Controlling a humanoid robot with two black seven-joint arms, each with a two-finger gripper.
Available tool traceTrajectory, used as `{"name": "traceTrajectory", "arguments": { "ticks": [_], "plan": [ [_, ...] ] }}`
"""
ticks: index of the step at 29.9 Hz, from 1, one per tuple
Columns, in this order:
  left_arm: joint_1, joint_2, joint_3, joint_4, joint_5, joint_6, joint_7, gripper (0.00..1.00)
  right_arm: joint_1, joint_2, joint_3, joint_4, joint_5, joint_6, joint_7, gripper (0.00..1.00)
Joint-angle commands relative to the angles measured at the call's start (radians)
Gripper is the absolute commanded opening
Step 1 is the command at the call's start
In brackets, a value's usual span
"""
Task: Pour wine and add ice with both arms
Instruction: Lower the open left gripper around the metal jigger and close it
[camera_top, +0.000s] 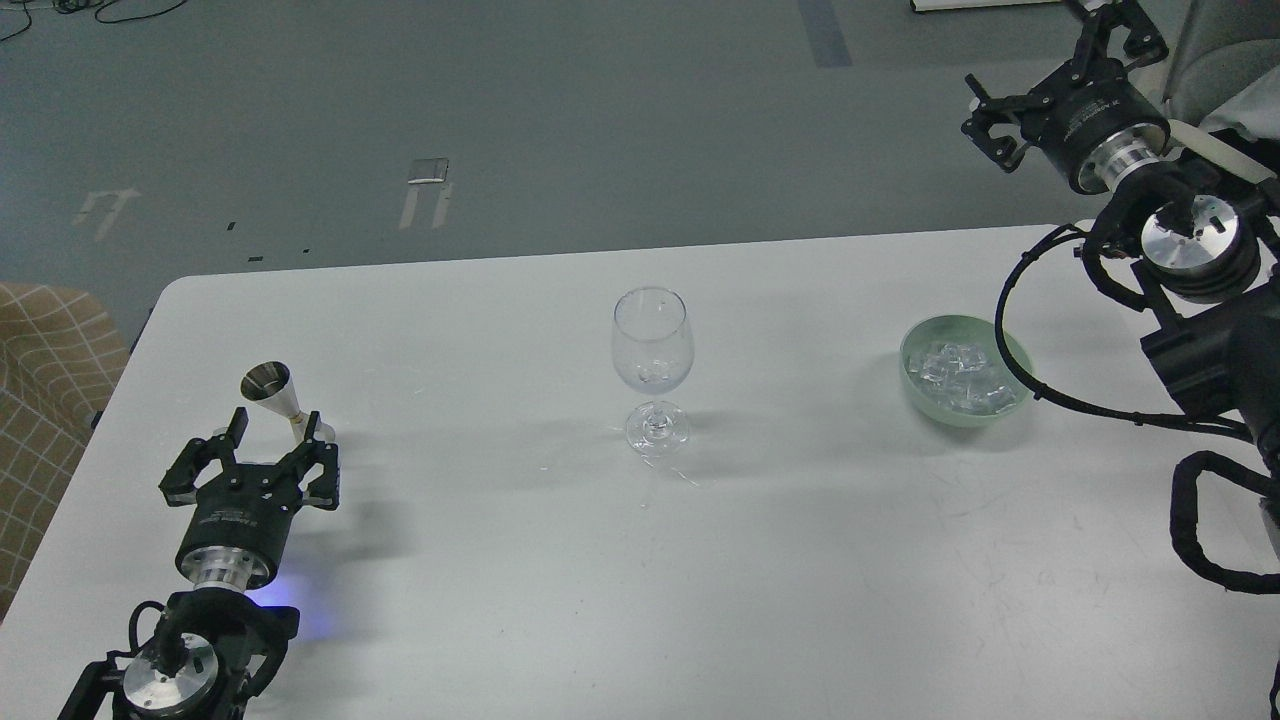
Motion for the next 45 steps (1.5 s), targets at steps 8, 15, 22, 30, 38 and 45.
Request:
{"name": "traceTrajectory", "arguments": {
  "ticks": [8, 15, 22, 30, 38, 45],
  "plan": [
    [-0.095, 0.005, -0.002, 0.133, -0.004, -0.006, -0.001, 0.71, -0.004, -0.002, 0.000, 0.000, 0.000, 0.001, -0.003, 1.00],
    [-0.153, 0.014, -0.006, 0.204, -0.007, -0.009, 0.005, 0.71, -0.004, -0.005, -0.002, 0.000, 0.000, 0.000, -0.005, 1.00],
    [-0.227, 0.014, -0.002, 0.297, -0.006, -0.011, 0.008, 0.69, -0.001, -0.005, -0.002, 0.000, -0.002, 0.000, -0.006, 1.00],
    [-0.242, 0.014, 0.000, 0.327, -0.007, -0.120, 0.020, 0.49, 0.001, -0.007, -0.008, 0.000, -0.003, -0.002, -0.006, 1.00],
    [-0.242, 0.015, -0.009, 0.354, -0.010, -0.147, 0.040, 0.40, -0.001, -0.005, -0.012, 0.000, -0.005, -0.002, -0.006, 1.00],
    [-0.247, 0.011, -0.012, 0.390, -0.012, -0.203, 0.040, 0.39, 0.004, -0.008, -0.014, -0.002, -0.005, -0.002, -0.006, 1.00]
  ]
}}
